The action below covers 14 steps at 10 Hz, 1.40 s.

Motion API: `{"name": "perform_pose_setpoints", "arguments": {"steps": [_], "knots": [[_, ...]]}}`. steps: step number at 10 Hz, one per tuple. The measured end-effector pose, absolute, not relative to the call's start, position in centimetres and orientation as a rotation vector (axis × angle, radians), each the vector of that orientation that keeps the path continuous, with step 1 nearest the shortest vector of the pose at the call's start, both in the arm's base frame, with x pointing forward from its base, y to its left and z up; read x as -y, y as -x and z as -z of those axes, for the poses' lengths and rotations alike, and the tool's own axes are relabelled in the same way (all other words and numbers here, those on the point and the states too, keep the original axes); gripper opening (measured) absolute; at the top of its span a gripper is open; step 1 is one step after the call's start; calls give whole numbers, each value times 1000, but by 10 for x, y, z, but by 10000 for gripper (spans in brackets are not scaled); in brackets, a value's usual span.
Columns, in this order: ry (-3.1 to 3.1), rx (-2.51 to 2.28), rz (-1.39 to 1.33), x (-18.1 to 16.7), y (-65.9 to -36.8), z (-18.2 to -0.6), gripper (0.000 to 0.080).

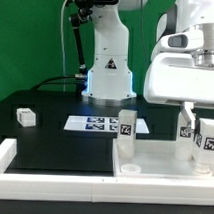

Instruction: Assemble square table

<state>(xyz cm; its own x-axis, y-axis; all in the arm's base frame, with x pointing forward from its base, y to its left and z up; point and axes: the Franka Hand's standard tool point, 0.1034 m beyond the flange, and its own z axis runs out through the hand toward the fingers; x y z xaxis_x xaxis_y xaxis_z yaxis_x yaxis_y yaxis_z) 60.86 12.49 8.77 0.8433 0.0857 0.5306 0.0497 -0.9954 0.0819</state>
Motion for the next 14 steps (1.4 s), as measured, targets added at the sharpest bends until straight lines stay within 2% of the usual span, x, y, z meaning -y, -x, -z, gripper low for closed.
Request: {"name": "perform_pose_setpoints", "arguments": {"steps": [4, 5, 6, 7, 8, 14], "knots": [[-2953, -111, -852, -125, -609, -86, 290], [-2953, -111, -852, -125, -609, -86, 355], [-2953, -111, -851, -125, -609, -86, 518], [-2953, -111, -851, -125, -609, -86, 518], [-2953, -111, -851, -125, -608, -86, 622], [-2953, -111, -851, -125, -608, -86, 648]]}}
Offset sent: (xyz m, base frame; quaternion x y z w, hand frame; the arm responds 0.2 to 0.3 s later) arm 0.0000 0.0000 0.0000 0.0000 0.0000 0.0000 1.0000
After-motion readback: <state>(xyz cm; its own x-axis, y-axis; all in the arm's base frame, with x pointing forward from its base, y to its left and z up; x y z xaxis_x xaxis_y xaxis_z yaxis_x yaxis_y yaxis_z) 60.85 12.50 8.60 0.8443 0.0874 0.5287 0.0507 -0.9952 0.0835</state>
